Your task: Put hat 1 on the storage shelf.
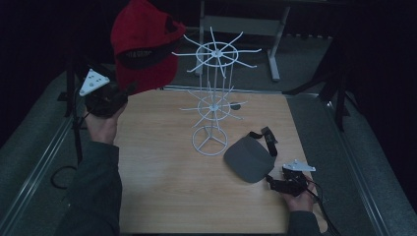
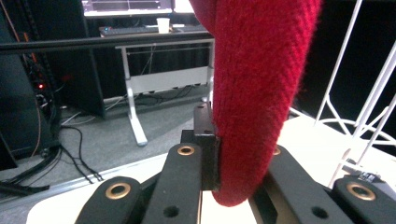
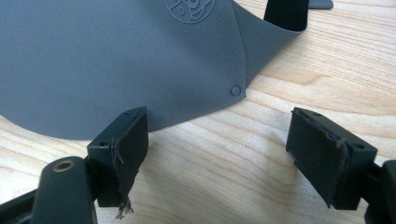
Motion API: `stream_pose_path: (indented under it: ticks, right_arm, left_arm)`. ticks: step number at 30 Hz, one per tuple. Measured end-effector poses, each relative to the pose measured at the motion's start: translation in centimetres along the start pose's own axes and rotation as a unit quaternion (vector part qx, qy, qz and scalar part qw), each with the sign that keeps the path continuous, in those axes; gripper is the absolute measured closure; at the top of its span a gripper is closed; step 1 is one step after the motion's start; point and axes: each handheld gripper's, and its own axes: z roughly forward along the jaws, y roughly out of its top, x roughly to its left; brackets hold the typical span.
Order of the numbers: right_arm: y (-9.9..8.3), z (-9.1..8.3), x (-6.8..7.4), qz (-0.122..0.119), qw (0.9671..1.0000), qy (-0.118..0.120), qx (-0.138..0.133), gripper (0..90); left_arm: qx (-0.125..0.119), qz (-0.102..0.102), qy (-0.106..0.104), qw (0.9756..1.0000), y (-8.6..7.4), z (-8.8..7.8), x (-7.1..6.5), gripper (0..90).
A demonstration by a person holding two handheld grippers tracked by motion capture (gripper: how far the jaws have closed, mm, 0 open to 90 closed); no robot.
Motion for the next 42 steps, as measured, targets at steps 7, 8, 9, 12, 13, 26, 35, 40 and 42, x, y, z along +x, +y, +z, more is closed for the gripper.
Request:
stream_pose_path:
  ticks: [7, 8, 9, 12, 13, 26, 35, 40, 42]
  right_arm:
    - [0.0, 0.0, 0.0, 0.000, 1.0000, 0.000, 0.000, 20.8]
    - [0.0, 0.0, 0.0, 0.000, 1.0000, 0.000, 0.000, 20.8]
    - [0.0, 0.0, 0.0, 0.000, 1.0000, 0.000, 0.000, 20.8]
    - [0.0, 0.0, 0.0, 0.000, 1.0000, 0.000, 0.000, 20.8]
    - [0.0, 0.0, 0.0, 0.000, 1.0000, 0.000, 0.000, 20.8]
    - [0.0, 0.0, 0.0, 0.000, 1.0000, 0.000, 0.000, 20.8]
    - [0.0, 0.0, 0.0, 0.000, 1.0000, 0.000, 0.001, 20.8]
    - [0.0, 0.0, 0.0, 0.000, 1.0000, 0.000, 0.001, 20.8]
    - [0.0, 0.0, 0.0, 0.000, 1.0000, 0.000, 0.001, 20.8]
  left_arm:
    - [-0.003, 0.001, -0.013, 0.9999, 0.2, 0.3, -0.4, 85.9]
    - [0.001, 0.003, -0.014, 0.9999, 0.1, 0.3, -0.4, 85.9]
    - [0.004, 0.006, -0.015, 0.9999, 0.1, 0.4, -0.5, 86.0]
    - [0.011, 0.009, -0.023, 0.9996, -0.2, 0.6, -0.6, 85.9]
    - [0.013, 0.012, -0.024, 0.9996, -0.2, 0.7, -0.6, 85.9]
    - [0.040, 0.006, -0.027, 0.9988, -2.6, 1.6, -0.5, 85.9]
    - [0.058, 0.007, -0.029, 0.9979, -5.0, 1.9, -0.2, 85.9]
    - [0.070, 0.015, -0.029, 0.9970, -6.1, 2.3, -0.6, 85.9]
    - [0.074, 0.016, -0.029, 0.9967, -6.4, 2.4, -0.6, 85.8]
